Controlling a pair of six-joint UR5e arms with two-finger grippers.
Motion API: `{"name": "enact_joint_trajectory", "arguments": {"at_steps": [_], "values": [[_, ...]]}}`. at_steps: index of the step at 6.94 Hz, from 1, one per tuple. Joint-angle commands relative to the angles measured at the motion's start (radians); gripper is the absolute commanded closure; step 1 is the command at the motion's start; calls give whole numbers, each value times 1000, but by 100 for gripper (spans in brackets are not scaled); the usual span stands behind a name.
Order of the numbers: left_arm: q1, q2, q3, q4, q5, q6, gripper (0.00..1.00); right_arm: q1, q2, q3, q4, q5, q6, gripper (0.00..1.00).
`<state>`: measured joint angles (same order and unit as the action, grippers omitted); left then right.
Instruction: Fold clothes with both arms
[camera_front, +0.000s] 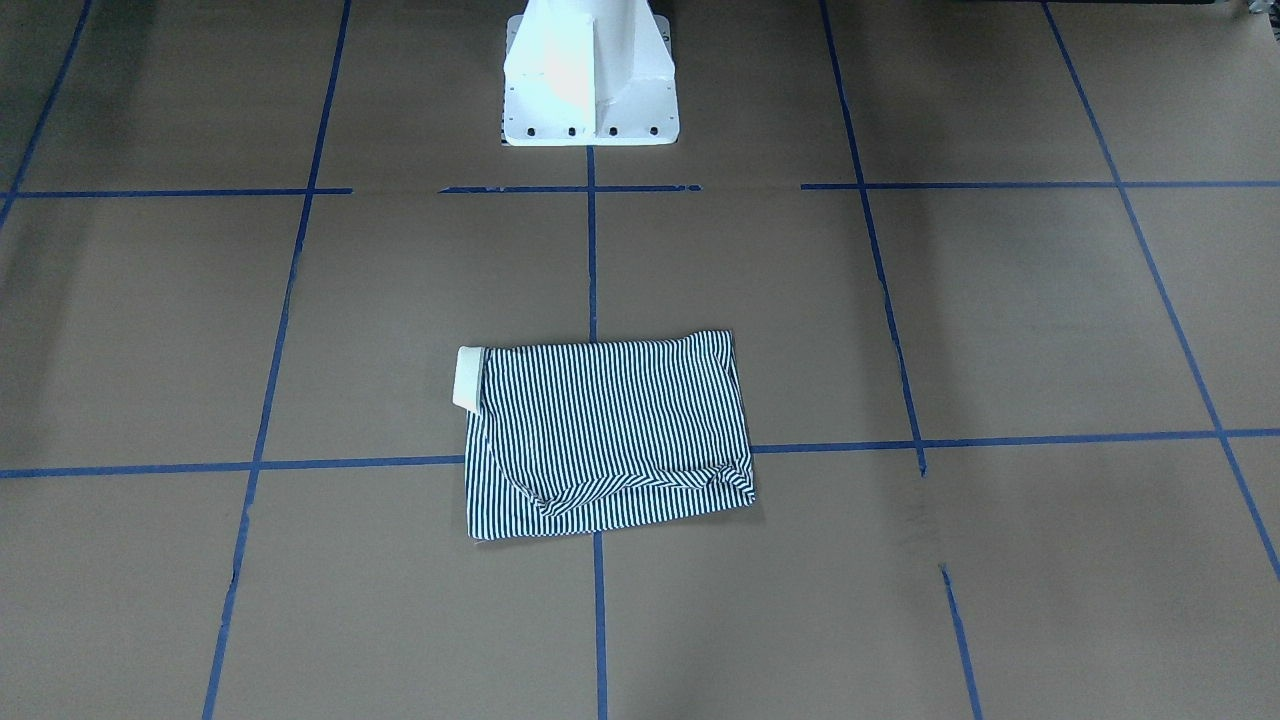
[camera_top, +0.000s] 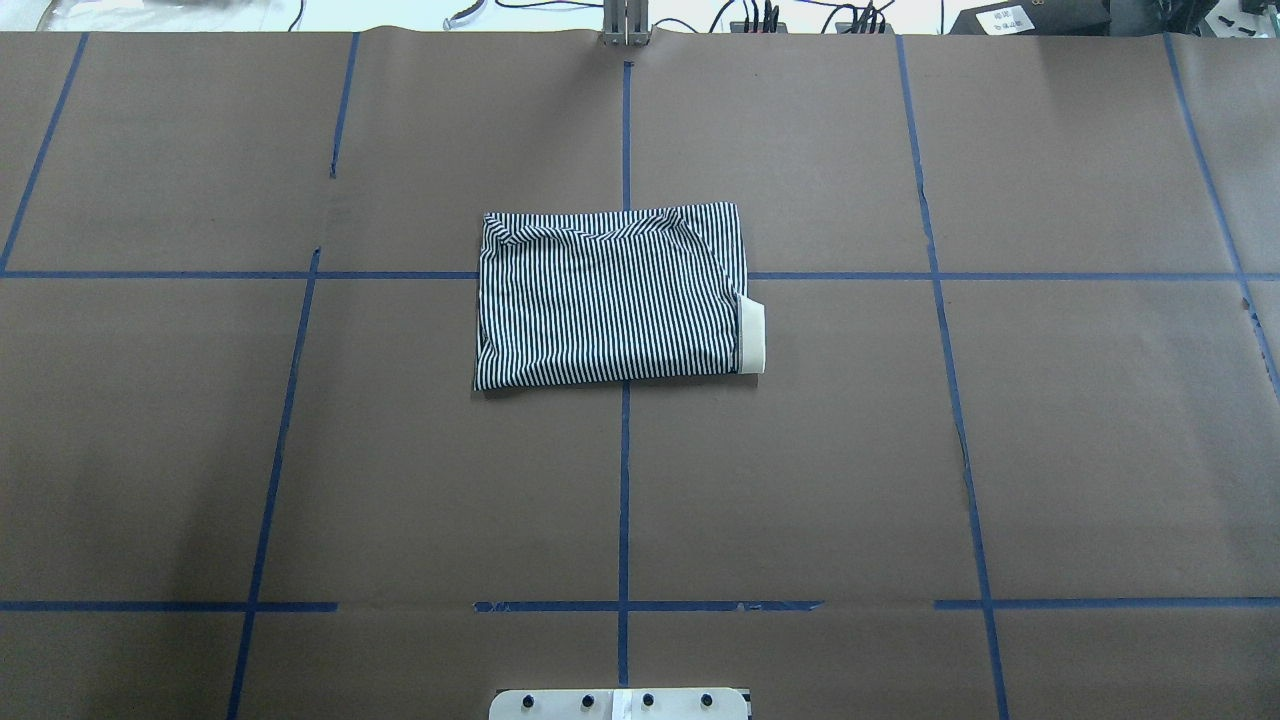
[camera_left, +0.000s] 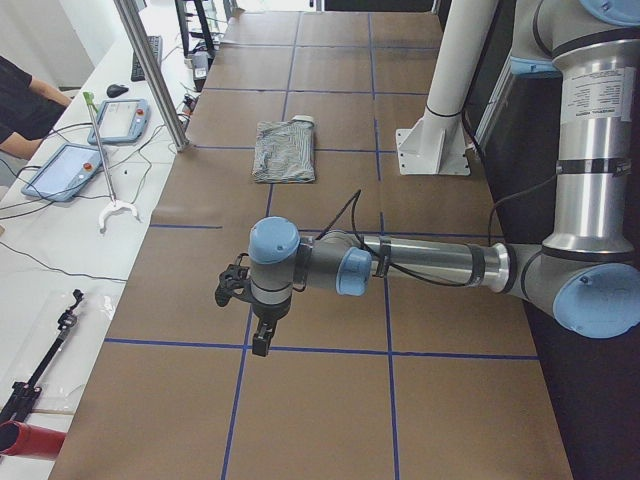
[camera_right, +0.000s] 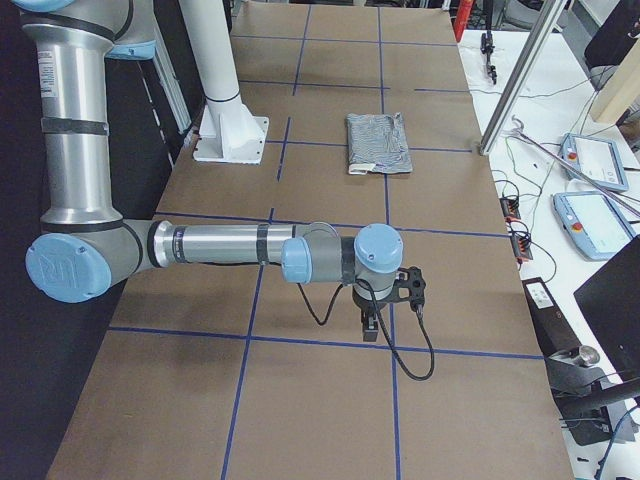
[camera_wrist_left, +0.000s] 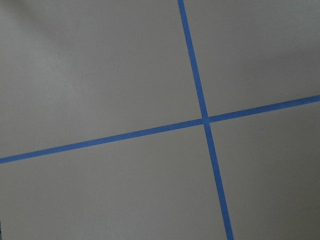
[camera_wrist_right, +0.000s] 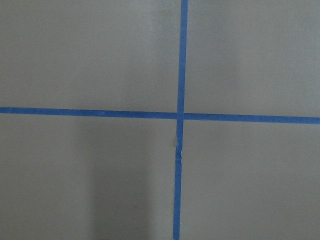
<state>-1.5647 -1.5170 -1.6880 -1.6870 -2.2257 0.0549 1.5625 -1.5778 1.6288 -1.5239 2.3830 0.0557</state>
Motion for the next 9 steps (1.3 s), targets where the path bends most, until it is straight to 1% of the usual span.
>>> {"name": "enact_joint_trajectory", "arguments": {"at_steps": [1,3,4,5,9], "values": [[0,0,7,1,0,-42,0,-12,-2,-1,37,4,41,0],[0,-2,5,1,-3,-140,0,-12,-2,-1,37,2,42,0],[0,-2,5,1,-5,-142,0,-12,-2,-3,37,4,44,0],[0,0,10,1,-37,-150,0,-12,-2,-3,37,4,42,0],[0,-6,11,0,-40,-150,0,-12,-2,-3,37,9,42,0]]}}
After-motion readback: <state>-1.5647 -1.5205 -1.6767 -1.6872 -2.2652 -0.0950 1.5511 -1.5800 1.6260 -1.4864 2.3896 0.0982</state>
